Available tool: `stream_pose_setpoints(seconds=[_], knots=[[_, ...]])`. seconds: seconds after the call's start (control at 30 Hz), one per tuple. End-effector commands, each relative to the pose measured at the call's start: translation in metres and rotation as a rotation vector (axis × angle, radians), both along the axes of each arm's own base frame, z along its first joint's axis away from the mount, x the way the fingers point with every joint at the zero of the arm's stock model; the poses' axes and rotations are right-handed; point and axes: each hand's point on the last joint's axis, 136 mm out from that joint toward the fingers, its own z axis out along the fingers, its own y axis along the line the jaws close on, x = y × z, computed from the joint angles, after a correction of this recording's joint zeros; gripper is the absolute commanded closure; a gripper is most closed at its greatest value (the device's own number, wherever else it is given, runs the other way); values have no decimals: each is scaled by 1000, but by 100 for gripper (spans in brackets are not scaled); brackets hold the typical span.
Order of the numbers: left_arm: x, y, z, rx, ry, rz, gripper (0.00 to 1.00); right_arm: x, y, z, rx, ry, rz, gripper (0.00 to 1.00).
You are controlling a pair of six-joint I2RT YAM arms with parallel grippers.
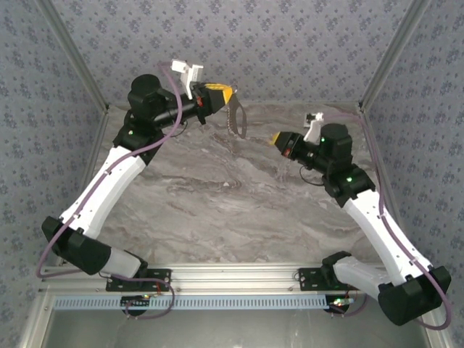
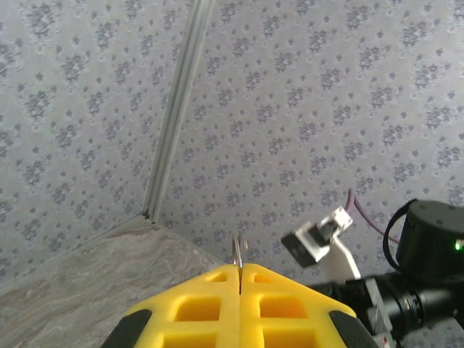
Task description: Put the keys on the keyring
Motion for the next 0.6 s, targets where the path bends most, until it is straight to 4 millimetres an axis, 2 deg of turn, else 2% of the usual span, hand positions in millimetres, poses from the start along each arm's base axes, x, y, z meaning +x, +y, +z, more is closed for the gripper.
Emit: stream_pose_setpoints(seconds=[0.0,0.13,0.17,0.27,0.43,0.57], knots=[[-22,-12,17,22,-82,-102,100,-10,5,68,72,-219,112,100],[-31,-21,20,48,-124,-144,100,-10,2,99,108,-307,163,100],[-32,-24,20,52,-130,-149,100,-14,0,117,118,-351,172,100],[-35,-31,21,67,-145,-170,100,-17,1,139,141,-402,212,100],[-39,-38,21,107,-170,-197,100,-19,5,166,143,-465,257,100],[-41,-41,21,118,-174,-207,100,-21,7,176,137,-490,269,100]])
